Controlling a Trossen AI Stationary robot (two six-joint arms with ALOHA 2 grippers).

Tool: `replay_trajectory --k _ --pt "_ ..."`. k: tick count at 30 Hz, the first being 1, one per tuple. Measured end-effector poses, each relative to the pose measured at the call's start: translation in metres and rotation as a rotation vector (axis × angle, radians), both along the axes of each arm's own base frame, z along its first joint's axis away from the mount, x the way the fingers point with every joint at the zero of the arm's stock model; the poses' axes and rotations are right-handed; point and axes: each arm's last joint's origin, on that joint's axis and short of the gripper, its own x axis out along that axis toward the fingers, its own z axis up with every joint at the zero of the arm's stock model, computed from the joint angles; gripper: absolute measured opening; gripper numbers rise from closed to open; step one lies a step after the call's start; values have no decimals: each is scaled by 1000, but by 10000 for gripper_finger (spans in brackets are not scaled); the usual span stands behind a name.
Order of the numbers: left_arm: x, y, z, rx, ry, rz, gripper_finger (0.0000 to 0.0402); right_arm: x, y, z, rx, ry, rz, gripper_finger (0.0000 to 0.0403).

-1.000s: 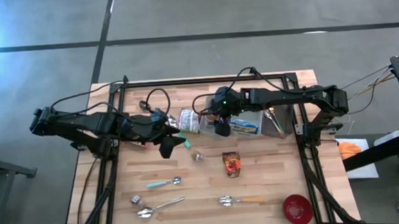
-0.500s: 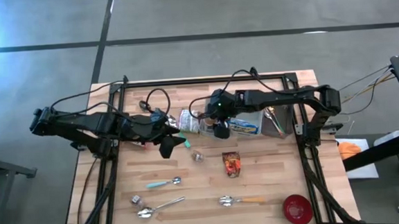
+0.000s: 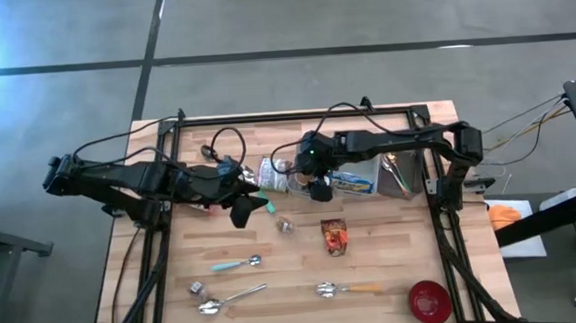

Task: Pick & Place Food Item
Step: Put the gold seasoning bottle into the left gray bin

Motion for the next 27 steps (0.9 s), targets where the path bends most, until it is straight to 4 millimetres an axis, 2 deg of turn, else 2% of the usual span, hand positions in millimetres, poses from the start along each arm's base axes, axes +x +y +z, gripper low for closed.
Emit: replay_trajectory --k 9,17,27 --pt "0 0 0 0 0 1 263 4 -1 2 -12 2 20 271" --pt "0 0 0 0 1 1 263 3 -1 2 -14 7 25 356" --pt "0 0 0 0 1 1 263 4 -1 6 -5 21 0 366"
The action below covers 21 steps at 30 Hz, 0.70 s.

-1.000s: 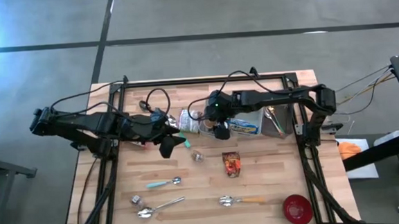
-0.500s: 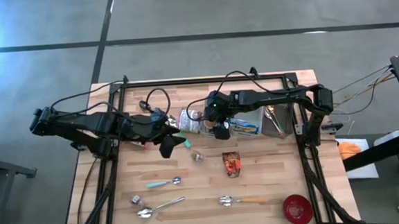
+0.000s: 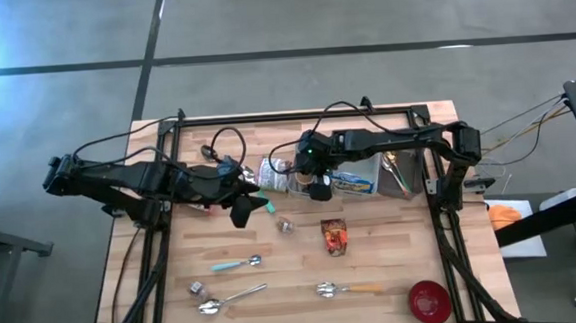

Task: Pick & Place Food Item
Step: Put the gold seasoning bottle into the left gray bin, then put the light blue spoon into the black bin

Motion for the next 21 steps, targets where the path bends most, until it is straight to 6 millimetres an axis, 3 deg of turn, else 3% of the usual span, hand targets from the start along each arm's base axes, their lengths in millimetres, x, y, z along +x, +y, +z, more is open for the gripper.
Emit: replay_trajectory --k 7,13,17,21 --pt "-1 0 1 0 -2 1 263 2 -2 22 -25 44 -60 367" --pt "-3 1 -3 7 41 2 263 4 0 61 -29 11 -95 368" --pt "-10 2 -7 18 109 2 263 0 7 84 -22 -33 -99 368" --pt "-22 4 -7 21 169 6 263 -11 20 91 35 -24 -151 368"
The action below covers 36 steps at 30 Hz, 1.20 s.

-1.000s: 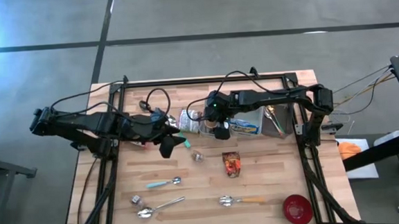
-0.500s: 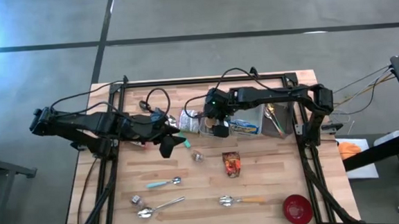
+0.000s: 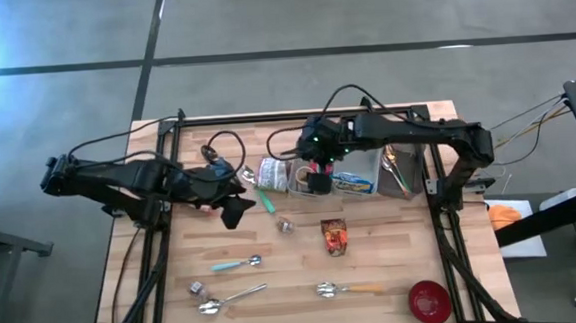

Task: Pick & Place Food Item
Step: Put the light blue spoon into the black bin

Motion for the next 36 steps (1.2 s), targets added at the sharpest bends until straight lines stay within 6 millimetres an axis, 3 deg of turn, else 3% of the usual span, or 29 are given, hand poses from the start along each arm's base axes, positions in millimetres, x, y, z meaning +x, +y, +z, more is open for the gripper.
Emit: replay_trajectory --k 7,11,15,23,29,36 --pt "-12 2 0 -9 41 8 263 -15 44 4 85 9 -20 368" --pt "-11 0 -4 -10 82 -70 263 -16 71 1 18 14 -2 368" --pt "-3 -6 -14 -64 157 -189 263 -18 85 -2 -36 20 -22 368" --pt "7 -27 -56 -71 526 -298 263 -30 85 1 1 -1 -108 368" --pt "14 -54 -77 -5 621 -402 263 -57 83 13 24 -100 -120 368" --pt "4 -69 -114 -19 642 -410 263 -95 80 24 114 -304 -182 368"
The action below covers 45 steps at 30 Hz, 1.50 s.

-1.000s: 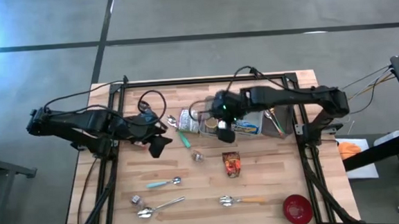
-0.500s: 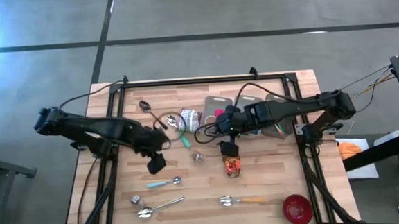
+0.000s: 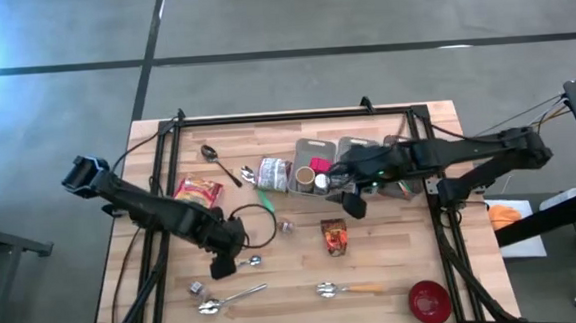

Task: Pick & Place Food Item
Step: Put the light blue spoon into the black bin

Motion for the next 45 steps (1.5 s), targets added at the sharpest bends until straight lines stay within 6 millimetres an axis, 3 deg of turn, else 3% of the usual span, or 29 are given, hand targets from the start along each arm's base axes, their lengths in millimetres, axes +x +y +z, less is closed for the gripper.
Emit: replay_trajectory --k 8,17,30,36,43,45 --pt "-16 -17 -30 -60 38 -48 263 -21 3 -1 85 -147 -30 368" --pt "-32 -29 -49 -81 122 -8 263 -19 11 -10 100 -130 -7 368" --pt "-25 -38 -91 17 225 90 258 -15 11 -13 98 -120 -7 368" --pt "-22 -39 -99 36 252 96 192 -15 11 -13 98 -119 -7 368" --pt "-23 -38 -95 14 232 99 38 -15 11 -12 98 -120 -7 368" --pt "-23 -38 -92 0 223 123 38 -15 11 -12 98 -122 -8 368"
